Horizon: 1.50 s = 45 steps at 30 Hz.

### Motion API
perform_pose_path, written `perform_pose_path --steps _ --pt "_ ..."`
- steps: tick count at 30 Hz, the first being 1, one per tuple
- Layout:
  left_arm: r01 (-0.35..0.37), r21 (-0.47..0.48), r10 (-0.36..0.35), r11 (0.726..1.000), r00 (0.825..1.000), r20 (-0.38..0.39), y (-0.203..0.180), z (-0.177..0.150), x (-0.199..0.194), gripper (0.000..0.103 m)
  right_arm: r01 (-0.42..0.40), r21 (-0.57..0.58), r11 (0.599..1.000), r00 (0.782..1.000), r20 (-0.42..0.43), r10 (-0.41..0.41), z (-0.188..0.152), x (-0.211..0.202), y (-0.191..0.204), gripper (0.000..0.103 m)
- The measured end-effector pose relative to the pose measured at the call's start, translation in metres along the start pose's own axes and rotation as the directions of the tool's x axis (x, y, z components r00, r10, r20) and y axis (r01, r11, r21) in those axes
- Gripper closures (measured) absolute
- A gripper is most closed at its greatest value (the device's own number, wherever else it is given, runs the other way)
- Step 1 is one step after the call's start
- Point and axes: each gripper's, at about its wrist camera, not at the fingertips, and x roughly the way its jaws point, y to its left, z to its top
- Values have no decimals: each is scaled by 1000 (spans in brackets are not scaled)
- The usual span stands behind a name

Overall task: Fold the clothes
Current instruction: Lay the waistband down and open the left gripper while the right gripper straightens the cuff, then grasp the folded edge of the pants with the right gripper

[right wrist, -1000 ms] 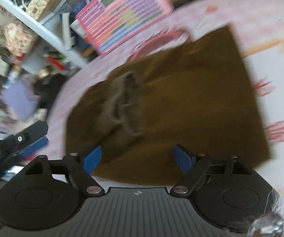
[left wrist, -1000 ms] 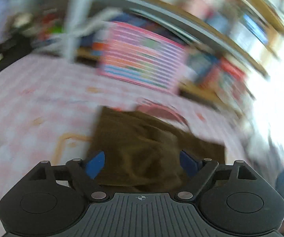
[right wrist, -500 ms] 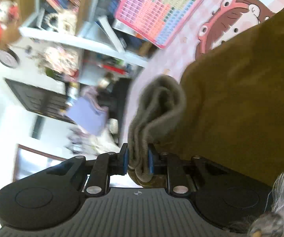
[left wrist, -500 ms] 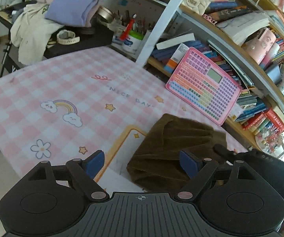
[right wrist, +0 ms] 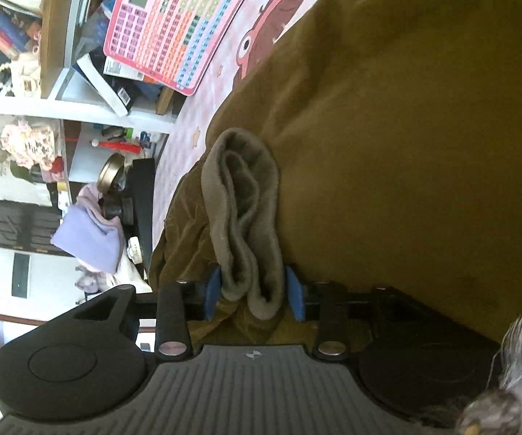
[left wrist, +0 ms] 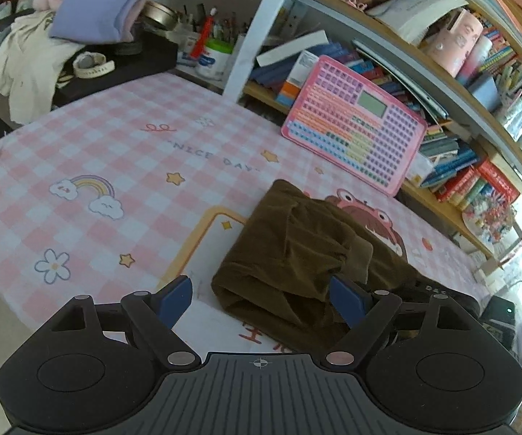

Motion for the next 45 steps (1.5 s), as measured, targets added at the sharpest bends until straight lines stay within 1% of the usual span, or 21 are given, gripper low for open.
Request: perform_pose_path --steps 2,4,7,9,10,11,12,14,17,19,20,22,25,27,31,34,35,39,42,44,45 --pt "18 7 -18 1000 1000 -7 1 1 2 17 8 -5 1000 1000 8 -8 -4 -8 0 63" --pt "43 22 -42 999 999 -14 1 3 5 17 22 -19 1000 1000 20 -22 -10 -19 1 58" --pt "72 97 -69 993 997 -35 -5 4 13 17 59 -59 996 997 60 -56 -25 -39 6 54" --pt "74 186 -65 980 996 -56 -15 2 19 17 121 -124 985 989 99 -109 -35 -51 15 54" --pt "76 225 -63 972 996 -64 -19 0 21 17 166 -174 971 981 125 -146 -41 -57 21 52" --pt "79 262 -63 962 996 -69 -24 -2 23 17 212 -229 950 972 150 -181 -48 -61 27 49" --pt "85 300 -65 950 995 -75 -27 -5 24 17 258 -282 924 961 178 -214 -55 -65 33 43" --pt "91 362 -66 928 995 -81 -32 -12 25 17 379 -376 846 921 243 -305 -73 -69 42 41" --pt "97 429 -62 898 994 -94 -32 -19 26 17 557 -449 699 829 352 -434 -103 -70 51 41" --pt "107 453 -68 885 992 -103 -31 -23 27 16 626 -456 633 779 417 -469 -121 -75 52 37" --pt "110 464 -68 879 992 -105 -30 -24 27 16 647 -452 614 760 441 -476 -127 -79 52 35" --pt "111 486 -66 867 992 -108 -29 -27 28 15 683 -436 586 726 489 -483 -138 -84 54 30" --pt "124 511 -73 851 990 -120 -26 -30 30 13 721 -396 569 684 537 -493 -151 -90 58 27" --pt "140 521 -82 842 988 -133 -25 -32 31 13 739 -364 567 661 552 -508 -158 -93 60 26" --pt "166 542 -97 824 984 -152 -25 -35 31 13 765 -314 562 629 552 -548 -167 -98 58 26" --pt "161 558 -90 814 984 -152 -26 -35 32 12 771 -305 560 622 554 -554 -169 -99 59 23" --pt "155 561 -85 813 985 -150 -26 -35 32 12 769 -307 560 624 552 -554 -169 -98 59 23" --pt "128 563 -59 816 988 -141 -27 -35 33 12 754 -334 566 646 535 -544 -165 -95 59 23" --pt "103 552 -34 828 990 -134 -33 -37 35 12 740 -361 568 663 530 -528 -158 -97 59 21" --pt "82 542 -17 836 992 -124 -40 -39 37 12 725 -378 576 680 522 -515 -150 -100 54 21" --pt "71 539 -9 839 993 -118 -44 -41 37 12 714 -387 584 693 513 -506 -145 -102 51 21"
